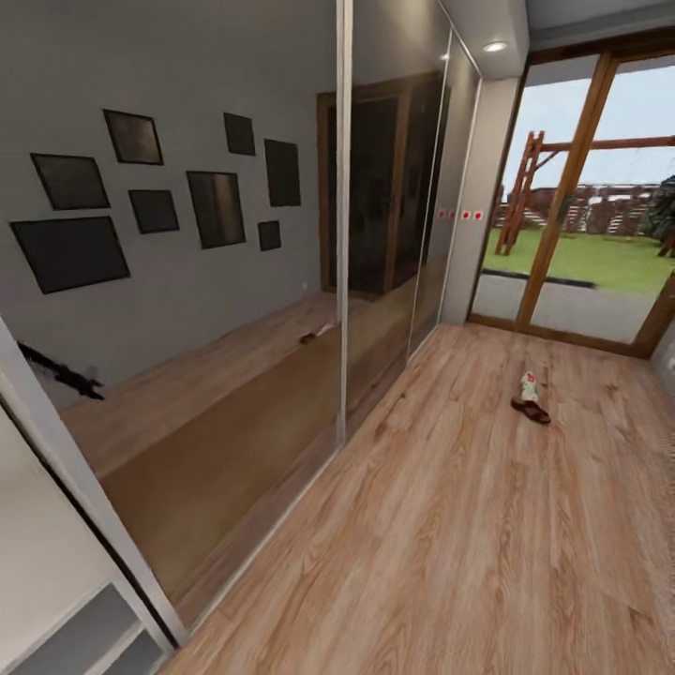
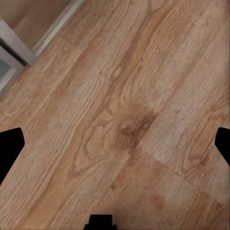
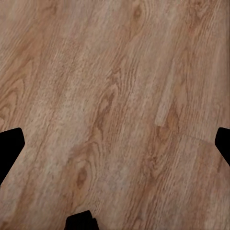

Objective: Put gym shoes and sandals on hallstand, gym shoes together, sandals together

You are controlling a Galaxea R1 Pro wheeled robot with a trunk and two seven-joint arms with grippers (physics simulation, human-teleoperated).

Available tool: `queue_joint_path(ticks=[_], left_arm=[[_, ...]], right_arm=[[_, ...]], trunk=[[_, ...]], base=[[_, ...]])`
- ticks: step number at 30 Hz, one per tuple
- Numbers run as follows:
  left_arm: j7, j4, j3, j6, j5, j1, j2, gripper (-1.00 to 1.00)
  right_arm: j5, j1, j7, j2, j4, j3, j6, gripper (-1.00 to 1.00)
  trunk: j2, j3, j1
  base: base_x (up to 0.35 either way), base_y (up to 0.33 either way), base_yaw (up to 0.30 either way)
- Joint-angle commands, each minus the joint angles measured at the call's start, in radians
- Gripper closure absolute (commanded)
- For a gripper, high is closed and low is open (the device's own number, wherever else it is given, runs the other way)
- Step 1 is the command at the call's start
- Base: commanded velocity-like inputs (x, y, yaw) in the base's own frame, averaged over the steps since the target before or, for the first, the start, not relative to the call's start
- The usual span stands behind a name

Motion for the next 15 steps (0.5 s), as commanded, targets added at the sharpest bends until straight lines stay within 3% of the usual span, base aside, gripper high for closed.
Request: queue_joint_path(ticks=[1,8,15], left_arm=[[-0.001,0.0,0.001,-0.003,0.002,0.0,0.0,-1.0],[-0.001,0.0,0.001,-0.003,0.002,0.0,0.0,-1.0],[-0.001,0.0,0.001,-0.003,0.001,0.0,0.0,-1.0]], right_arm=[[-0.008,-0.001,0.001,0.0,0.001,0.0,-0.004,-1.0],[-0.008,-0.001,0.001,0.0,0.001,0.0,-0.004,-1.0],[-0.008,-0.001,0.001,0.0,0.001,0.0,-0.004,-1.0]], trunk=[[0.0,-0.002,0.0],[0.0,-0.01,0.0],[0.0,-0.017,0.0]], base=[[0.319,0.0,-0.211],[0.32,-0.015,-0.223],[0.296,-0.126,-0.23]])
